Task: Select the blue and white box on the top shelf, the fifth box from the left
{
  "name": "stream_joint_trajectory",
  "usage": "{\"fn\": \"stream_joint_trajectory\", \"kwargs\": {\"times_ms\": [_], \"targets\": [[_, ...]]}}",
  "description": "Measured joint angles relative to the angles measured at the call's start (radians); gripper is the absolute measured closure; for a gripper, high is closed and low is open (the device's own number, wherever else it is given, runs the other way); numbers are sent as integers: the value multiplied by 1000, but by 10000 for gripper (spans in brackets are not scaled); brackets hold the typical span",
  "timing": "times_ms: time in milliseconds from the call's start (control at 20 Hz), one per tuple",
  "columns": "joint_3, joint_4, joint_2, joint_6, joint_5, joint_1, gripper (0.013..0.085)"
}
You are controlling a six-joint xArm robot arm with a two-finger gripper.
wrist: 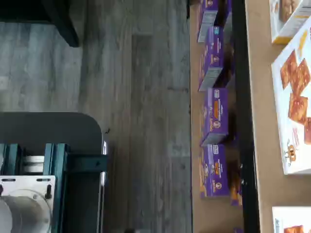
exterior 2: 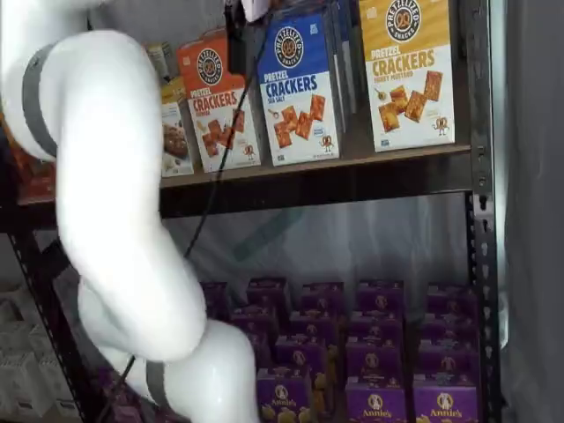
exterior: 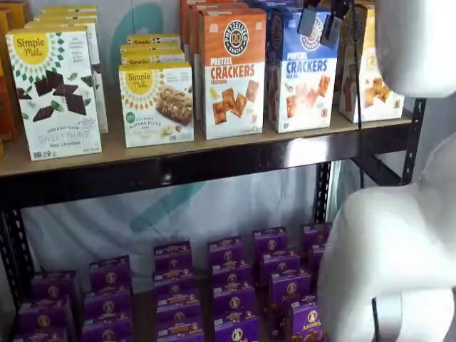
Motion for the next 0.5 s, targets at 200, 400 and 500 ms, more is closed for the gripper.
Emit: {"fn": "stream_joint_trajectory", "kwargs": {"times_ms": [200, 400, 500], "targets": [[-28, -66, 10, -27, 53, -3, 130], [15, 11, -28, -54, 14, -68, 130], [40, 98, -52, -65, -24, -122, 130]]}}
